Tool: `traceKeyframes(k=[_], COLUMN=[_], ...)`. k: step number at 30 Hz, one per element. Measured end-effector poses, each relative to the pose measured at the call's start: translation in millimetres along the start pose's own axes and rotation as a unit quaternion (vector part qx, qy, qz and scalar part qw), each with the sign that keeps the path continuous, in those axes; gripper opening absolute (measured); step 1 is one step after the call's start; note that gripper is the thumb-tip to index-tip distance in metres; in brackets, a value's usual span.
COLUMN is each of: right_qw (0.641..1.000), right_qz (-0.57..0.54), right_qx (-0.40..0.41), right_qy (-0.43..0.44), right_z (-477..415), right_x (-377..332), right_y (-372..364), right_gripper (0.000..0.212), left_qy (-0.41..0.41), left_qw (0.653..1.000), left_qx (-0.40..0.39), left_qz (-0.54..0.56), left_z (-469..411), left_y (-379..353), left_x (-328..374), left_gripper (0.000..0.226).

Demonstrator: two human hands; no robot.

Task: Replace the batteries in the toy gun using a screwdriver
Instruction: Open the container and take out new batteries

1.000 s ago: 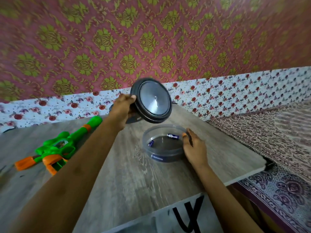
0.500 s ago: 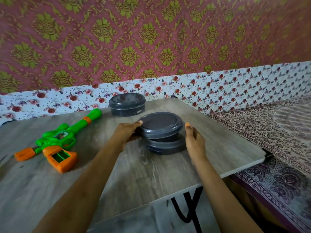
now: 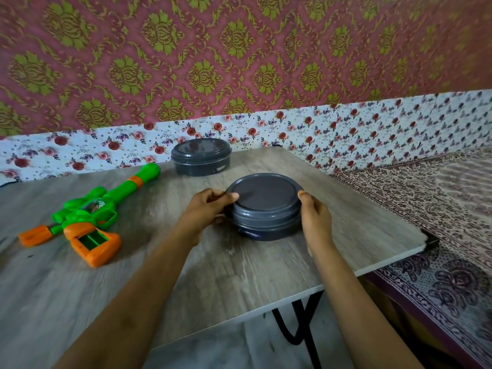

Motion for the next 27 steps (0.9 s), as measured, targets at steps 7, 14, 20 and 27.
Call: traceKeyframes(k=[7, 14, 20, 27], right_qw=[1.000, 0.999, 0.998, 0.996], right_qz=[0.000, 0.008, -0.004, 0.032], right_qx=[-0.005, 0.003, 0.017, -0.016], right_qy=[0.006, -0.031, -0.059, -0.077], right_z=[-2, -9, -16, -24], right_x=[-2, -1, -1, -9], right_y=[1, -3, -9, -8], right_gripper=[0.038, 0.040, 0.025, 0.017], left_qy=[0.010, 0.086, 0.142, 0.158], left_qw=[0.997, 0.993, 0.981, 0.980], left_qx=[0.055, 0.027, 0.027, 0.057], left_qz=[0.054, 0.076, 0.127, 0.105], left_z=[-3, -8, -9, -13], left_y=[2, 2, -2, -7], left_x=[-5, -8, -8, -7], left_gripper=[0.022, 0.022, 0.010, 0.010])
Point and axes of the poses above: each hand's wrist, its own z-axis away from the middle knuckle, its own y-axis out of the back of the hand, x = y × z, the point moved 3 cm from there along -z, towards the middle knuckle, and after that the axes turned 5 degrees about z, right-handed, at the moved point
